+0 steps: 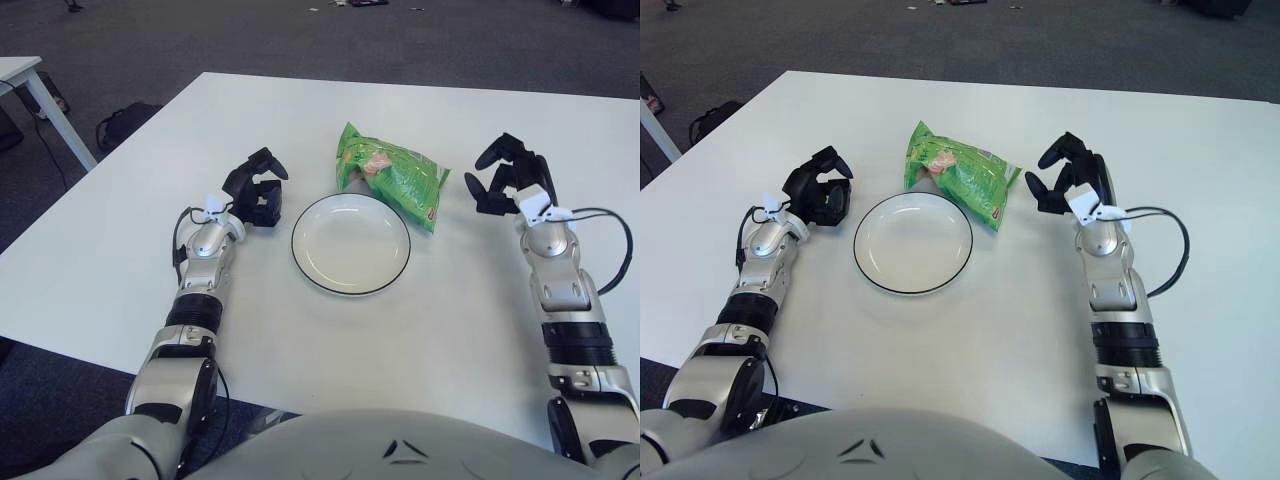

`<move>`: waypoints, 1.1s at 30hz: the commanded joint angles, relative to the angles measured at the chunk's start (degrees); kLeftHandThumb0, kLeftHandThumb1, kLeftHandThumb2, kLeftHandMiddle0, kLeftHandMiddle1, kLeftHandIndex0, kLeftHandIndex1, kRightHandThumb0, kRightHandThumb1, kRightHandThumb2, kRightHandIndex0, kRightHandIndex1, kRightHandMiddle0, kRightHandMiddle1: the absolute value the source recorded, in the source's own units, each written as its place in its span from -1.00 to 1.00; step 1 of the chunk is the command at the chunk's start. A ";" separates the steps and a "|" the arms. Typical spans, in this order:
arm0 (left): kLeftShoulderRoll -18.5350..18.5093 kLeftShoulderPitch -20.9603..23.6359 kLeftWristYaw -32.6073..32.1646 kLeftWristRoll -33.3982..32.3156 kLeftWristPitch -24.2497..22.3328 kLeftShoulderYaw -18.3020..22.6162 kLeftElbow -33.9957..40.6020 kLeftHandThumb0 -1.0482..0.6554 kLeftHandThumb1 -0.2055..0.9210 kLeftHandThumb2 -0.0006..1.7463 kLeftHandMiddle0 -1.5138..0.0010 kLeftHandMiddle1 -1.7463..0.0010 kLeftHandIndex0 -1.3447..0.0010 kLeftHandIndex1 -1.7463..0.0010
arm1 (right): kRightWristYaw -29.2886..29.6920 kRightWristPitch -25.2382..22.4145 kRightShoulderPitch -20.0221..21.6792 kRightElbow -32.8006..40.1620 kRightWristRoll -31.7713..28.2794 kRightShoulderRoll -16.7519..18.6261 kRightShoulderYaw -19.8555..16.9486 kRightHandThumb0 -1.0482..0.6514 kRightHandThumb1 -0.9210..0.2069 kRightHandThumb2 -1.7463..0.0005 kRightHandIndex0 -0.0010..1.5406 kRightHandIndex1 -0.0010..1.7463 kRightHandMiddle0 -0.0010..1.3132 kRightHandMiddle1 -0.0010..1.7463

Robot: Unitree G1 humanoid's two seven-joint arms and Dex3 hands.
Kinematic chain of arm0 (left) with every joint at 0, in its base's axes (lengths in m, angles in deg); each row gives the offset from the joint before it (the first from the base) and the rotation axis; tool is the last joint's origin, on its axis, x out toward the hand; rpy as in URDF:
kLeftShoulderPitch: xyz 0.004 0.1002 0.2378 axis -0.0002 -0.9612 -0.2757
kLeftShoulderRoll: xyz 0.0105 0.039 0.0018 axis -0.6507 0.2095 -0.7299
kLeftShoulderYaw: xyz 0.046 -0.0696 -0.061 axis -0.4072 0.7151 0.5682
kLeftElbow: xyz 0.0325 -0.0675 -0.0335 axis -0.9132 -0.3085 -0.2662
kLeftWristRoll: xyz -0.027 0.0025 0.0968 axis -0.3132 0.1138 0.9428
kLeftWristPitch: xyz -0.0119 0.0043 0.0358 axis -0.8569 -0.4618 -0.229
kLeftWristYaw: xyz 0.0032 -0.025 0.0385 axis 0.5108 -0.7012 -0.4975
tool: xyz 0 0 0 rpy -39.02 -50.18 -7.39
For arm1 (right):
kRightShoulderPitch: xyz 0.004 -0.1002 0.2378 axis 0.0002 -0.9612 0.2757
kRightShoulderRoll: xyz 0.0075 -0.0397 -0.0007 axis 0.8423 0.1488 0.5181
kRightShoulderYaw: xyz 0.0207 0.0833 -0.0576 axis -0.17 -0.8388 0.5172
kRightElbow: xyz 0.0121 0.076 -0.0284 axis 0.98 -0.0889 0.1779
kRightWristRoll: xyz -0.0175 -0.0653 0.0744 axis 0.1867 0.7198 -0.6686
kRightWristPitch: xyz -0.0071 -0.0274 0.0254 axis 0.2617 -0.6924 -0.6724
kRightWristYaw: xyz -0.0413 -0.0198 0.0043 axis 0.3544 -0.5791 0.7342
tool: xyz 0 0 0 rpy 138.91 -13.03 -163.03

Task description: Put the snack into the plate.

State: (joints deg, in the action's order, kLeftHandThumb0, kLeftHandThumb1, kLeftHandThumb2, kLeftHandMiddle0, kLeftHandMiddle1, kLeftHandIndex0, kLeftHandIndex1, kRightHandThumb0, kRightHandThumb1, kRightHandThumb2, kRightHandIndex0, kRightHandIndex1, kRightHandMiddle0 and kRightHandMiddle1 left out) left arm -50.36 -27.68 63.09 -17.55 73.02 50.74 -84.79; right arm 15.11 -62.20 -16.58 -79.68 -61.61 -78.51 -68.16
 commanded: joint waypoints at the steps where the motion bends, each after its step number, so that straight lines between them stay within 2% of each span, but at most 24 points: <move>1: 3.30 -7.01 -1.14 1.63 -0.65 -1.60 -4.58 -0.32 0.00 0.45 -0.51 -1.00 0.14 -1.00 | 0.50 2.09 3.62 -2.28 2.38 -1.15 1.26 -0.25 -0.34 -0.17 0.04 1.00 -0.34 1.00; 8: 3.61 -7.18 -1.77 1.81 -0.70 -1.83 -4.23 -0.31 0.01 0.44 -0.50 -1.00 0.15 -1.00 | 3.68 5.19 7.94 -5.98 6.34 -0.50 3.92 -0.25 -0.33 -0.17 0.08 1.00 -0.34 1.00; 12: 3.88 -7.36 -2.38 2.04 -0.22 -2.00 -3.70 -0.32 0.00 0.45 -0.52 -1.00 0.14 -1.00 | 6.86 5.30 10.12 -5.86 11.11 0.93 7.14 -0.25 -0.32 -0.18 0.13 1.00 -0.33 1.00; 19: 3.80 -7.65 -2.58 2.39 -1.01 -2.29 -2.95 -0.32 -0.03 0.48 -0.53 -1.00 0.12 -1.00 | 9.70 5.58 10.68 -4.70 15.55 1.58 9.32 -0.25 -0.31 -0.19 0.23 1.00 -0.33 1.00; 24: 3.82 -7.89 -3.02 2.83 -1.04 -2.44 -2.41 -0.32 -0.03 0.47 -0.51 -1.00 0.12 -1.00 | 11.42 6.91 11.86 -5.89 18.29 1.83 11.05 -0.25 -0.36 -0.15 0.18 1.00 -0.36 1.00; 26: 3.84 -7.95 -3.19 2.95 -1.11 -2.49 -2.24 -0.32 -0.03 0.47 -0.51 -1.00 0.12 -1.00 | 11.95 7.28 12.39 -6.53 19.14 2.11 11.80 -0.23 -0.51 -0.02 -0.10 0.83 -0.45 1.00; 29: 3.93 -8.11 -3.01 2.78 -1.49 -2.57 -1.81 -0.32 -0.03 0.47 -0.51 -1.00 0.12 -1.00 | 11.43 8.12 13.23 -7.26 21.08 1.89 14.01 -0.20 -0.78 0.21 -0.37 0.60 -0.59 1.00; 31: 3.88 -8.22 -2.64 2.62 -1.94 -2.66 -1.54 -0.32 -0.01 0.46 -0.51 -1.00 0.13 -1.00 | 10.42 8.87 13.77 -7.83 22.00 1.47 15.41 -0.46 -0.87 0.26 -0.56 0.38 -0.82 0.78; 33: 3.83 -8.29 -2.62 2.59 -2.16 -2.67 -1.34 -0.32 0.00 0.45 -0.50 -1.00 0.14 -1.00 | 9.87 10.85 14.93 -10.04 22.89 1.29 17.35 -0.59 -0.92 0.27 -0.67 0.24 -0.91 0.64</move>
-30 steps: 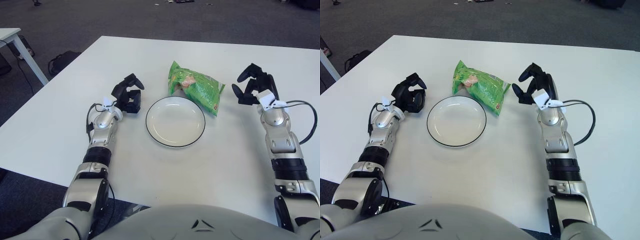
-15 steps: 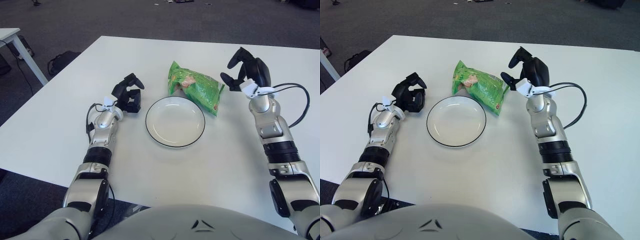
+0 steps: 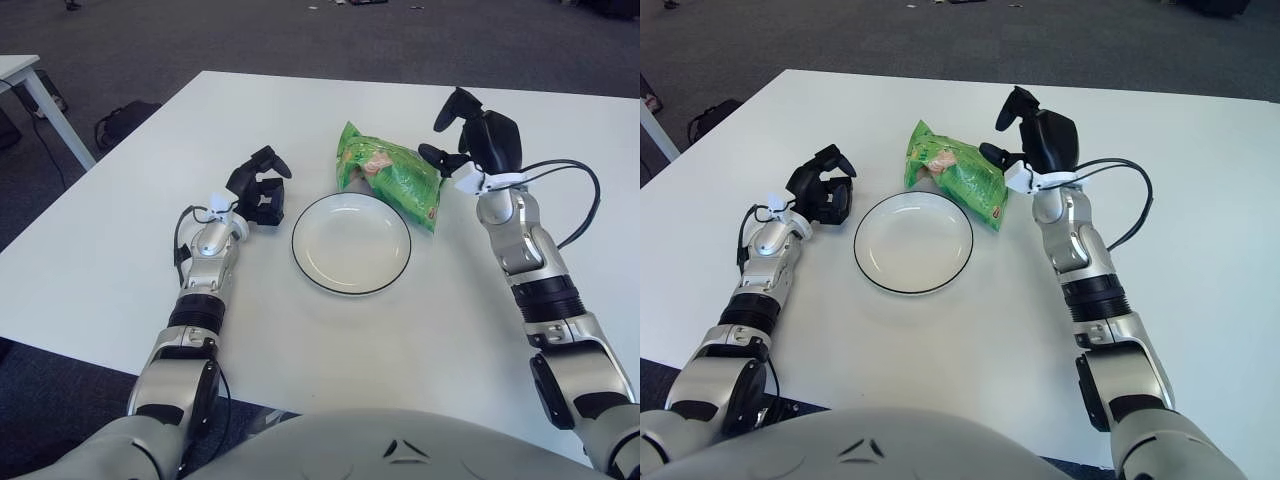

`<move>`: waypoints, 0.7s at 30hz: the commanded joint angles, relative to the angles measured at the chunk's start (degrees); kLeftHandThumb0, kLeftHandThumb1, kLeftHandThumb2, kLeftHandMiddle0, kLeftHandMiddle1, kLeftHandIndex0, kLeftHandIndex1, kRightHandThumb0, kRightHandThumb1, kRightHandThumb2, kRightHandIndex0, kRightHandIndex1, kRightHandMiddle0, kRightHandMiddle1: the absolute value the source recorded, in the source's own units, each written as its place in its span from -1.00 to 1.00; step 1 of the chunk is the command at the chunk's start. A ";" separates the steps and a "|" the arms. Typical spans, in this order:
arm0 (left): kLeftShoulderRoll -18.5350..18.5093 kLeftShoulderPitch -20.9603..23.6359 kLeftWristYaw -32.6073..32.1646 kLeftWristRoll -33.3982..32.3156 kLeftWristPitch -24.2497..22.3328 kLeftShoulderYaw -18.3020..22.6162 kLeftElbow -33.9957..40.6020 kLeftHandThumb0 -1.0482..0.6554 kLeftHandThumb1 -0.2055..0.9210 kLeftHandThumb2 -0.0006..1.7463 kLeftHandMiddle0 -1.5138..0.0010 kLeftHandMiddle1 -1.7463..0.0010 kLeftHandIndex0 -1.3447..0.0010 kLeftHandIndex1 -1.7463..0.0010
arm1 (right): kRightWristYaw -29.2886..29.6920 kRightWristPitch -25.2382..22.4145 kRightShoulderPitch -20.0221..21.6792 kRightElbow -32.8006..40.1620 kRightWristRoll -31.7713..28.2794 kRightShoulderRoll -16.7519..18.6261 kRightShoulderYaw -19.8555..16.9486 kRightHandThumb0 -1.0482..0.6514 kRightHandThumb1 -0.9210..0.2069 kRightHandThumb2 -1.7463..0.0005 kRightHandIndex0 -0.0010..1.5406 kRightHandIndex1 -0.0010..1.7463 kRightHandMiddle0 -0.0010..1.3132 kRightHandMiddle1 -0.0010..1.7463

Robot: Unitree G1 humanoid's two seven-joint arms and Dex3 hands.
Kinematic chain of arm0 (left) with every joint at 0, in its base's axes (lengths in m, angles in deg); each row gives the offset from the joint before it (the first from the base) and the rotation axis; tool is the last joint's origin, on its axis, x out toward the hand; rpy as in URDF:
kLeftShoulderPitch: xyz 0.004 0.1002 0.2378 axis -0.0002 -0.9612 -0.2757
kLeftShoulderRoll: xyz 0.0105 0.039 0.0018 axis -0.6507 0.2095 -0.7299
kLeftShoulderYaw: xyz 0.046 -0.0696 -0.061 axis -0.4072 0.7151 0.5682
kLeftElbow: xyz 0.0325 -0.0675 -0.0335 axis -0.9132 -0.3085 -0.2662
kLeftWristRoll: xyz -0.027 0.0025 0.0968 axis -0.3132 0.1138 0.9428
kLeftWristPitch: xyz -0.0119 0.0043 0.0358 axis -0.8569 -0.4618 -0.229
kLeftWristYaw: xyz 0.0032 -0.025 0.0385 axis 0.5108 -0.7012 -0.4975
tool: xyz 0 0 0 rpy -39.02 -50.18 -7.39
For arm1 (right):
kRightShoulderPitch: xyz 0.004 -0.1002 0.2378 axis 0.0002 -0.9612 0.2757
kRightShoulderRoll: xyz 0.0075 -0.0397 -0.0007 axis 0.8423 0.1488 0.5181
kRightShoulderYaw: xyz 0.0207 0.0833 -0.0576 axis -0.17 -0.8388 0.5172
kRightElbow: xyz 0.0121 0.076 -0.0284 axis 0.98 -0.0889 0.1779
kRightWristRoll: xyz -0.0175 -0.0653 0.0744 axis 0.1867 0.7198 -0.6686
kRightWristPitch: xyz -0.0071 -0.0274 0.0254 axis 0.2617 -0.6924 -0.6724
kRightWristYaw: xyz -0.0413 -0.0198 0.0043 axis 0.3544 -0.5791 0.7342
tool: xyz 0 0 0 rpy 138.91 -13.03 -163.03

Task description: Put the snack into the plate.

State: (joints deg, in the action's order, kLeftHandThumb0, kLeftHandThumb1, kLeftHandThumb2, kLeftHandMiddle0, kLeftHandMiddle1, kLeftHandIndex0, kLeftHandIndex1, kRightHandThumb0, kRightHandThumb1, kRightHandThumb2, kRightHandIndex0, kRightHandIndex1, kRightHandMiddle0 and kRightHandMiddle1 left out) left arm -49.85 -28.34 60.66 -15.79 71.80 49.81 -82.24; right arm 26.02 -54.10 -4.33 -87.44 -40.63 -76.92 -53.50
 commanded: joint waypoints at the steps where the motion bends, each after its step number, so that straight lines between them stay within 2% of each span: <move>1: 3.39 -7.67 -0.33 0.86 -0.92 -1.75 -3.80 -0.32 0.00 0.45 -0.50 -1.00 0.14 -1.00 | -1.05 3.73 3.21 -3.41 2.20 -0.34 3.45 -0.65 -0.95 0.28 -0.72 0.17 -0.94 0.57; 8: 3.84 -7.85 -0.91 0.91 -0.08 -1.68 -3.46 -0.31 0.01 0.44 -0.51 -1.00 0.15 -1.00 | -3.26 9.07 4.99 -6.91 2.44 -1.74 6.09 -0.88 -1.00 0.17 -0.91 -0.12 -0.99 0.22; 12: 3.77 -7.77 -0.70 0.90 -0.31 -1.74 -3.43 -0.31 0.01 0.44 -0.52 -1.00 0.15 -1.00 | -6.23 10.50 5.18 -7.87 1.90 -2.04 6.98 -0.95 -1.00 0.10 -0.98 -0.44 -1.00 -0.06; 16: 3.73 -7.74 -0.98 1.14 -0.52 -1.84 -3.35 -0.31 0.02 0.43 -0.52 -1.00 0.16 -1.00 | -8.94 10.88 5.75 -9.41 1.37 -1.45 7.61 -0.99 -1.00 0.04 -1.00 -0.81 -1.00 -0.26; 21: 3.65 -7.97 -0.99 1.13 -1.12 -1.98 -2.79 -0.31 0.03 0.43 -0.51 -1.00 0.16 -1.00 | -11.10 10.74 6.47 -11.11 -0.20 0.88 8.07 -1.00 -1.00 -0.01 -1.00 -0.97 -1.00 -0.47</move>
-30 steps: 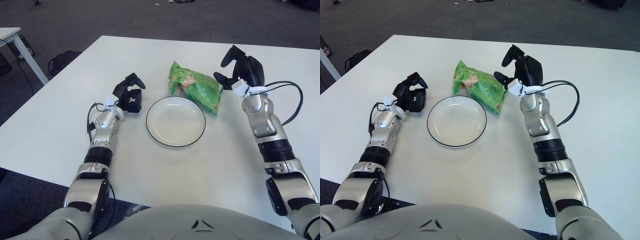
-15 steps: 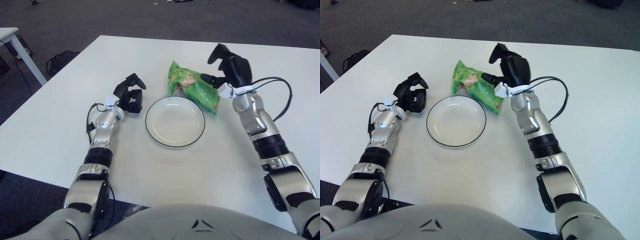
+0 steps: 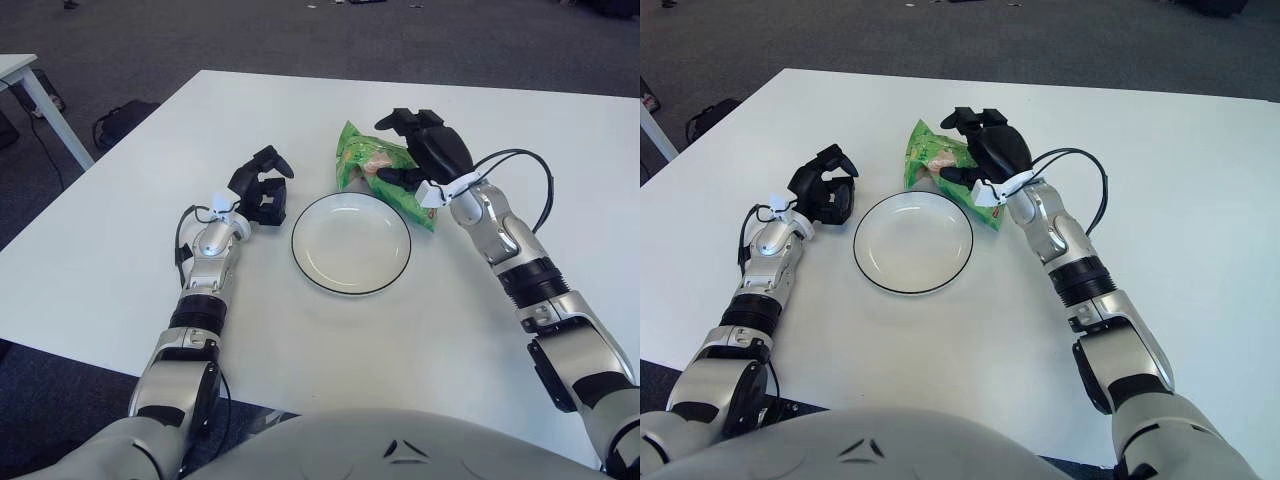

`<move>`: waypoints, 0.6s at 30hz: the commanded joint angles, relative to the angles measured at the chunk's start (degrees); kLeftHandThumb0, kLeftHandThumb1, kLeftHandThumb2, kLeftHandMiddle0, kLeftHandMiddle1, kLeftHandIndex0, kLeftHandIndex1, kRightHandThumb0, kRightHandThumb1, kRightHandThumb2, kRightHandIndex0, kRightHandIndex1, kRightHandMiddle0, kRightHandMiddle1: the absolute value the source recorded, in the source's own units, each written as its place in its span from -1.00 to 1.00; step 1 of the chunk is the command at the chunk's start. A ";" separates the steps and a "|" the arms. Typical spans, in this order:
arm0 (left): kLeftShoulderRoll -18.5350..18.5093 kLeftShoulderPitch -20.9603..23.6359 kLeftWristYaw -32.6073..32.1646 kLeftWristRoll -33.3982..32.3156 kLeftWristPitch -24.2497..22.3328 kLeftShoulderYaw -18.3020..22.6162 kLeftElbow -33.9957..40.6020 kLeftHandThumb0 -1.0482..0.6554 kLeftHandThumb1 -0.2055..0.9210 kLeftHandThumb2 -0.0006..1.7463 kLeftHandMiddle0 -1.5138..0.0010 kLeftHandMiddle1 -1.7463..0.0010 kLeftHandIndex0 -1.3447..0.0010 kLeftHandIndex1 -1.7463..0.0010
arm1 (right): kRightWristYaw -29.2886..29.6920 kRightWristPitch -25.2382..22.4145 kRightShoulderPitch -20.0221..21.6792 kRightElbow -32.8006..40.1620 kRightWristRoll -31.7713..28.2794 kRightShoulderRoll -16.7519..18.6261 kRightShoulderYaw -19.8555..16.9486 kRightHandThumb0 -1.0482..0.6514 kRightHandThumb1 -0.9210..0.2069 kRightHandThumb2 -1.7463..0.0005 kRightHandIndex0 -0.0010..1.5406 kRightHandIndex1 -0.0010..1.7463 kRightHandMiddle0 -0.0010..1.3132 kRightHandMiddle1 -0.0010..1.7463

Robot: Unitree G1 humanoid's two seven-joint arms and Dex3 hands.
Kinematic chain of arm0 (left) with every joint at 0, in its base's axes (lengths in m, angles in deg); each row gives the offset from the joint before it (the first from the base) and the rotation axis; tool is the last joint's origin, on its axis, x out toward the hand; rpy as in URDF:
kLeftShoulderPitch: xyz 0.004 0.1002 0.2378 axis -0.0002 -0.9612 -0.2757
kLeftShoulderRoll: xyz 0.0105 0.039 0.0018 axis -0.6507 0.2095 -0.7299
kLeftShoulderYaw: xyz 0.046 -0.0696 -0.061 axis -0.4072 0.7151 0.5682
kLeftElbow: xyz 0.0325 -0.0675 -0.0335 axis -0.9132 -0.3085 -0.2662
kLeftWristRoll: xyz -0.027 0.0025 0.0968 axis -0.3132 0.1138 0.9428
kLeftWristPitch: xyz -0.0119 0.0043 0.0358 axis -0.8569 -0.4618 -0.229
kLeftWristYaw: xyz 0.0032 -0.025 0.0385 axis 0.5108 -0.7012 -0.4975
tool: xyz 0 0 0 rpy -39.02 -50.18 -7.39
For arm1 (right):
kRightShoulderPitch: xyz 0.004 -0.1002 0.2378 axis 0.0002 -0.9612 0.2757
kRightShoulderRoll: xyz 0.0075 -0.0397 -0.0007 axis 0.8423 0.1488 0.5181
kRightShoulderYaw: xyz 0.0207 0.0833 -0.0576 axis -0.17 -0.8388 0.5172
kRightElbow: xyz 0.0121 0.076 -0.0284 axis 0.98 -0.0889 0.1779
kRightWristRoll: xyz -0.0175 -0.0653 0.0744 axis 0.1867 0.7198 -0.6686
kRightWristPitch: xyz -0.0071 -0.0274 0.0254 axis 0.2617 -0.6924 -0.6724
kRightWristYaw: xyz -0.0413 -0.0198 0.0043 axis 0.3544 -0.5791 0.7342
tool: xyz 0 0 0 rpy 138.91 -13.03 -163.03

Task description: Put the snack into the plate.

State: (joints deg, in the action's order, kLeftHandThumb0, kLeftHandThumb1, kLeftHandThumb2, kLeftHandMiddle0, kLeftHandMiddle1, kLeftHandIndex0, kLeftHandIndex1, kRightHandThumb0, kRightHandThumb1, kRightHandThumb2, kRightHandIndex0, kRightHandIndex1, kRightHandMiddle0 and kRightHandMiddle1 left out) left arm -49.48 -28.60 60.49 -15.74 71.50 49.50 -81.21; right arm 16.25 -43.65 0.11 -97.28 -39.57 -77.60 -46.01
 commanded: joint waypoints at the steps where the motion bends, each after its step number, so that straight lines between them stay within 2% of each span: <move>1: 3.29 -7.75 -0.74 1.03 -0.93 -1.69 -3.73 -0.31 0.03 0.43 -0.51 -1.00 0.16 -1.00 | -1.50 0.27 2.10 -1.51 -1.52 1.92 0.55 -1.00 -1.00 -0.01 -1.00 -0.98 -1.00 -0.52; 12: 3.77 -7.93 -1.15 1.01 -0.48 -1.80 -3.52 -0.31 0.04 0.42 -0.51 -1.00 0.17 -1.00 | -0.75 0.84 5.01 -6.71 -1.21 5.17 1.25 -1.00 -1.00 -0.02 -1.00 -1.00 -1.00 -0.88; 18: 3.68 -8.07 -1.43 1.09 -0.42 -2.00 -3.34 -0.31 0.04 0.42 -0.51 -1.00 0.17 -1.00 | -1.08 1.38 6.51 -9.72 -1.45 5.90 1.65 -1.00 -1.00 -0.03 -1.00 -1.00 -1.00 -0.99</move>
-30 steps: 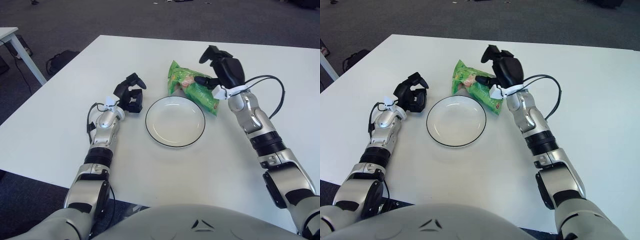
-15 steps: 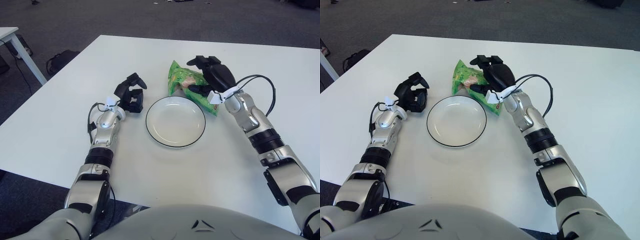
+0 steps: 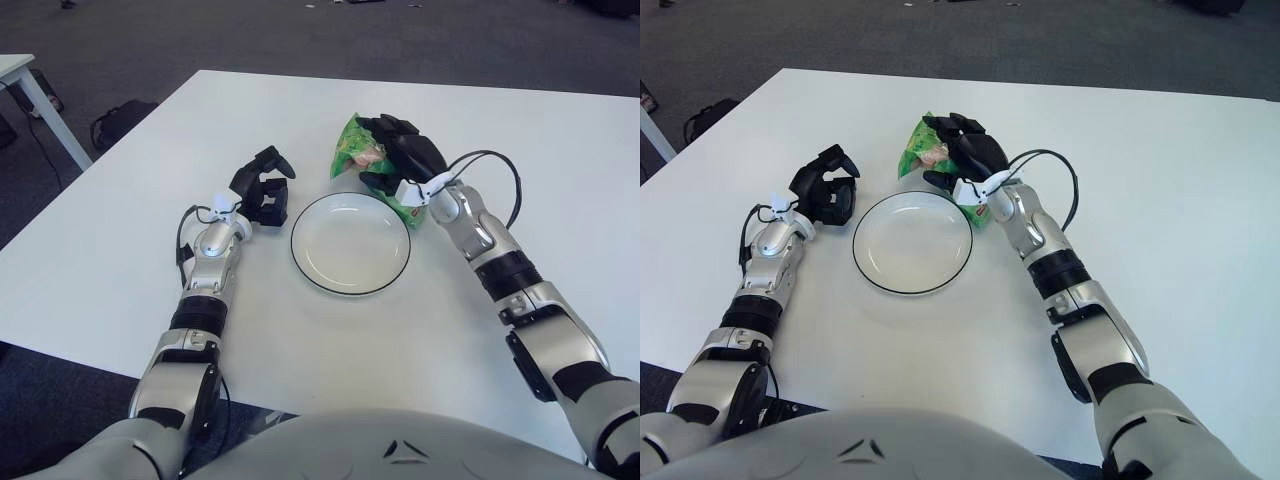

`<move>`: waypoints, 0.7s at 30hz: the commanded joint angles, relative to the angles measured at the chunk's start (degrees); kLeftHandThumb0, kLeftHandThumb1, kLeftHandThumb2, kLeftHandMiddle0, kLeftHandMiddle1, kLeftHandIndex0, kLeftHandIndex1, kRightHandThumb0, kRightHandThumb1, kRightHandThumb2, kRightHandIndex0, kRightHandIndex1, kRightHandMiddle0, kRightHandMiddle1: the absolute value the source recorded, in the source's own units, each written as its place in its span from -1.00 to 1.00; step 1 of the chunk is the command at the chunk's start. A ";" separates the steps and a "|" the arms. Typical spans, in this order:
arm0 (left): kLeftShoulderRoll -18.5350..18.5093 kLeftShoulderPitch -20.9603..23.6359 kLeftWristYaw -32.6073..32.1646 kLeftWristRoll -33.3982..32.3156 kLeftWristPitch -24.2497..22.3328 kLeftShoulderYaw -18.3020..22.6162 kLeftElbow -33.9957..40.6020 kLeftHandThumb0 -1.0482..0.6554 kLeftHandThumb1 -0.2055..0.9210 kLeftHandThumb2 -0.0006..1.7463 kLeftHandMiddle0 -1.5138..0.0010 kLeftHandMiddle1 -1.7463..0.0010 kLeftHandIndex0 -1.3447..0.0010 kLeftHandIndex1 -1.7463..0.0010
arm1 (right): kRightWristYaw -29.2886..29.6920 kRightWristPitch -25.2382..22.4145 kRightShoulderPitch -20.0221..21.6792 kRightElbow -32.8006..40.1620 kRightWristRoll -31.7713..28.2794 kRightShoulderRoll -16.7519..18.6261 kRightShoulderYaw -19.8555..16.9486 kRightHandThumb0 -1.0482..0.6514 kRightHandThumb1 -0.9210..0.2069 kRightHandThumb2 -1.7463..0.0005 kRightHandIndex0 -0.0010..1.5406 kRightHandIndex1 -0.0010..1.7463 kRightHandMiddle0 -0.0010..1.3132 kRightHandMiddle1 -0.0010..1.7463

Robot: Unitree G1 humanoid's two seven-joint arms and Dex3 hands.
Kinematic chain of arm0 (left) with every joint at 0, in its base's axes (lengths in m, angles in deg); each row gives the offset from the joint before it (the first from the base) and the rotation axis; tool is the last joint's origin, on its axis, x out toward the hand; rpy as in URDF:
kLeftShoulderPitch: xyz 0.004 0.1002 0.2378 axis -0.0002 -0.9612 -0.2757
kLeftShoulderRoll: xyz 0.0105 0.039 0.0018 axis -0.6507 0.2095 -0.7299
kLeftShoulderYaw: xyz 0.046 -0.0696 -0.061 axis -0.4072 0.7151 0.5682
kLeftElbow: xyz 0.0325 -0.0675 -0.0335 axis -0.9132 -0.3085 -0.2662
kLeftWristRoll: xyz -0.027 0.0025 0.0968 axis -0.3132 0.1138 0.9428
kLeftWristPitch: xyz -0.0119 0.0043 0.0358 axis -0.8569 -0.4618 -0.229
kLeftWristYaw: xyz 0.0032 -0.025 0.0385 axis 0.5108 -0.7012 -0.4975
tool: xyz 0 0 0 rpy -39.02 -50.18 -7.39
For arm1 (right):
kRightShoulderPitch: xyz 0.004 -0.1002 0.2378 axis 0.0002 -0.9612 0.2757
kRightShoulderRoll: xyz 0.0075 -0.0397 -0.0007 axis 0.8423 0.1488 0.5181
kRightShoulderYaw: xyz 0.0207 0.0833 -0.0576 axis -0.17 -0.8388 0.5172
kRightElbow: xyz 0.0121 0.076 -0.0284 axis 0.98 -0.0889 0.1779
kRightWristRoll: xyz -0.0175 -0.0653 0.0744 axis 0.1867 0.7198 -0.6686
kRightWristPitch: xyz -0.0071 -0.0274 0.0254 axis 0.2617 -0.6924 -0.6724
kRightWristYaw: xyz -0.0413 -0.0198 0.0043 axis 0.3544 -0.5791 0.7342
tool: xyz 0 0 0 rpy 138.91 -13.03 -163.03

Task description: Put the snack into the plate.

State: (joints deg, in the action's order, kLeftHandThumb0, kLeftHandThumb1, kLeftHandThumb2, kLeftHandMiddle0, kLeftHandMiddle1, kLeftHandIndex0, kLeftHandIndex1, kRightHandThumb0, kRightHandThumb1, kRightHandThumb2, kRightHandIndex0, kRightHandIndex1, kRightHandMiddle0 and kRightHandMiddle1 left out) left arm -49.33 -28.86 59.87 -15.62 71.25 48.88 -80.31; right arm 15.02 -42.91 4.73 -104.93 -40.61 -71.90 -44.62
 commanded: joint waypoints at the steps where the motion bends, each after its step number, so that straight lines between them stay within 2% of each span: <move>1: 3.55 -7.85 -0.92 1.01 0.13 -1.43 -4.24 -0.31 0.04 0.42 -0.51 -1.00 0.17 -1.00 | -0.32 0.64 2.42 -3.24 -0.72 0.45 0.35 -1.00 -1.00 -0.04 -1.00 -1.00 -1.00 -0.99; 9: 3.51 -8.11 -0.99 1.21 1.60 -1.85 -3.86 -0.32 -0.01 0.45 -0.51 -1.00 0.14 -1.00 | -0.82 0.88 6.35 -14.74 -1.51 2.27 1.17 -1.00 -1.00 -0.04 -1.00 -1.00 -1.00 -1.00; 21: 3.15 -8.55 -1.28 1.58 1.97 -2.25 -3.20 -0.32 -0.03 0.47 -0.53 -1.00 0.12 -1.00 | -3.72 -0.71 7.55 -19.40 -1.98 2.17 1.72 -1.00 -1.00 -0.02 -1.00 -1.00 -1.00 -1.00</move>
State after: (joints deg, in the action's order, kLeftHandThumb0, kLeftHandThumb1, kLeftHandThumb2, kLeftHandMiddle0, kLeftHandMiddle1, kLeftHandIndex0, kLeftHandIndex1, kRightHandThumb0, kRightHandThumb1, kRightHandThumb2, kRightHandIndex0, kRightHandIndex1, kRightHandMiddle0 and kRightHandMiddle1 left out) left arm -49.32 -29.07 59.51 -15.27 72.59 48.08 -79.63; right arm 12.67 -42.45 11.92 -122.39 -41.62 -69.59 -43.08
